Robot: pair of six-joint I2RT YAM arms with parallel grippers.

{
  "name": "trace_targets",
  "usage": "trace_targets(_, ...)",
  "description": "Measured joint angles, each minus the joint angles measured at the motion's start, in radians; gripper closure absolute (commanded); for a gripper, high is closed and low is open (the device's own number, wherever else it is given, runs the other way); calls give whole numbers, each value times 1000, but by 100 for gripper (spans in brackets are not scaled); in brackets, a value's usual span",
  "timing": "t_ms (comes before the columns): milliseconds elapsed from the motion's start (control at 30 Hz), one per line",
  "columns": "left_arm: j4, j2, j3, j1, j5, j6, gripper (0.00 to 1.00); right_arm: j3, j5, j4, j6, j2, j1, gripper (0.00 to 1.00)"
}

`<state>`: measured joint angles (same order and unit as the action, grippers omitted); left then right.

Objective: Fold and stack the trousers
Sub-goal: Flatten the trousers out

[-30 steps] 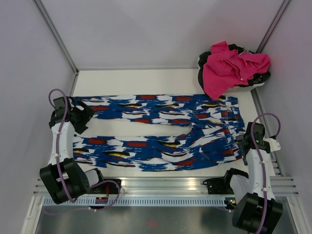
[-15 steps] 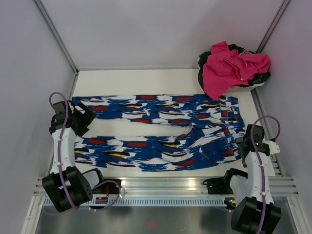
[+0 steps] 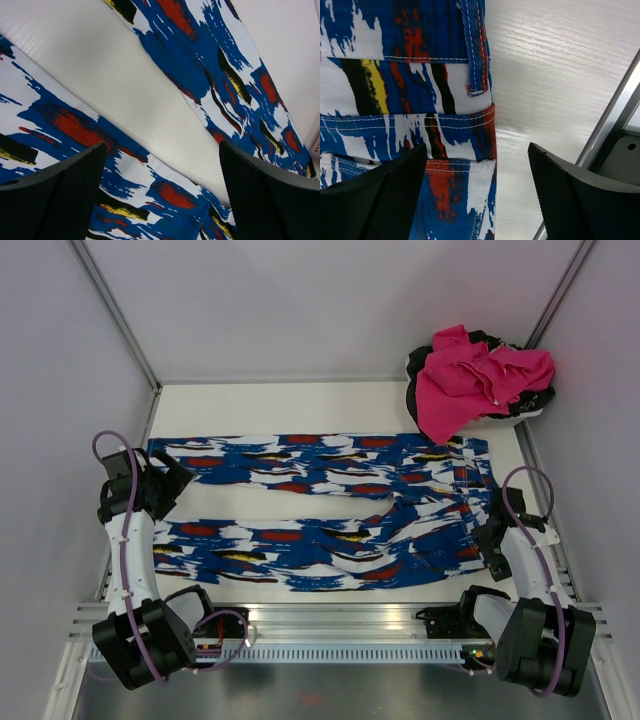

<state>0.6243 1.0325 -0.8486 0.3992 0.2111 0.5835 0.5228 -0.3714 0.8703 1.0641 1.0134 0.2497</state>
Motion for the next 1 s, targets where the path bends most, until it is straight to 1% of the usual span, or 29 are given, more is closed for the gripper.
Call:
trace_targets(167,4,-1,1,0,-1,-2,2,-11,-15,-47,10,25,0,14)
trace_targets(233,4,-3,1,0,-3,-2,2,-20,-18,-61,13,50,8,19)
trace_targets(333,7,-9,1,0,-13,-2,2,-25,-19,-82,18,62,19,35)
trace_targets(400,11,-16,1,0,-26,-2,2,-25,-20,-103,18,70,25,62)
trace_targets(433,16,-21,1,0,-30,-2,2,-25,-19,-112,21,74,27,71)
trace_targets(467,23,-28,1,1,-35,-2,2,-24,-19,-124,25,79,27,89)
trace_targets(500,33,-36,1,1,-40,-1,2,-24,-19,-127,26,84,28,98)
trace_targets(533,45,-47,2,1,-43,0,2,-24,-19,-132,32,87,29,100)
trace_targets(600,61,-74,14,1,-42,13,2,-22,-20,-132,36,89,29,100)
trace_targets(800,157,-288,169,3,-45,148,3,-21,-18,-138,17,88,29,100)
trace_targets(900,212,-340,225,3,-65,229,4,-23,-8,-148,10,90,32,100)
trace_targets(1000,277,-343,240,3,-142,325,5,-23,0,-152,3,97,35,100)
